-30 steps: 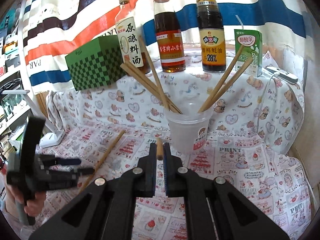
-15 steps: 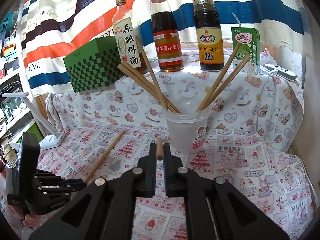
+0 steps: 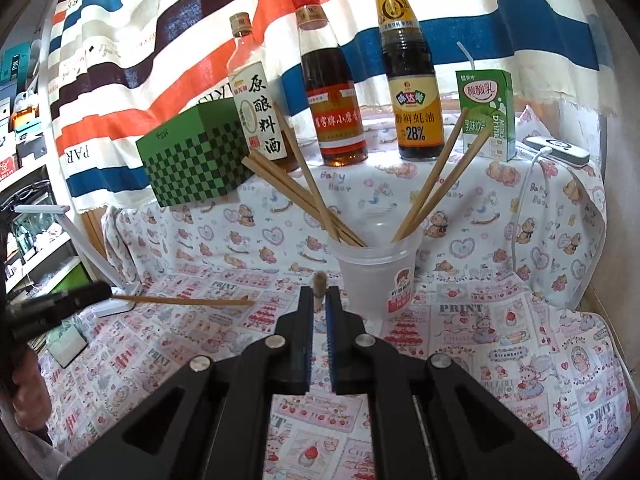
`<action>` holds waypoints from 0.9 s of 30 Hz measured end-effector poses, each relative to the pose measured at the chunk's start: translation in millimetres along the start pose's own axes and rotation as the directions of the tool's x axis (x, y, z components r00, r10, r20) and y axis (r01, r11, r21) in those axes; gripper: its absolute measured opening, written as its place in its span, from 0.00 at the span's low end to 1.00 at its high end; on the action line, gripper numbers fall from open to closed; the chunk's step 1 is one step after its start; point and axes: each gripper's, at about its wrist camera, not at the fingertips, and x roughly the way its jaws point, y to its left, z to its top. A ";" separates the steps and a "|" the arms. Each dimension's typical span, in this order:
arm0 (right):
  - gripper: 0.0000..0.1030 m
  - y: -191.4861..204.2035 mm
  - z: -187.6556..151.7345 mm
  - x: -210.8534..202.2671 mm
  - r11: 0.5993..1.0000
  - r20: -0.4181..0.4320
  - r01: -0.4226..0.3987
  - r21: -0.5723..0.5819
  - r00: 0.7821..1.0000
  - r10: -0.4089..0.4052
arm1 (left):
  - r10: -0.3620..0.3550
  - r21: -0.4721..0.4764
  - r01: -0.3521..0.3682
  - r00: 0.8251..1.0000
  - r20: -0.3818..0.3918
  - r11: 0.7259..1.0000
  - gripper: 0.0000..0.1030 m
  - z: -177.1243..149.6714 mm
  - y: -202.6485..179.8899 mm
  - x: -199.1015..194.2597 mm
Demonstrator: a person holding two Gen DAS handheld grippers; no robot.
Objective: Organize utensils
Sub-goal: 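Raise both held chopsticks upright and carry them toward the clear cup, then lower both chopsticks into the clear cup and open both tools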
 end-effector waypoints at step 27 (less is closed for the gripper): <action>0.04 9.5 75.0 -60.2 0.999 0.191 0.018 -0.030 0.982 -0.011 | -0.096 0.109 0.073 0.969 0.227 0.991 0.04 81.1 -59.2 -35.0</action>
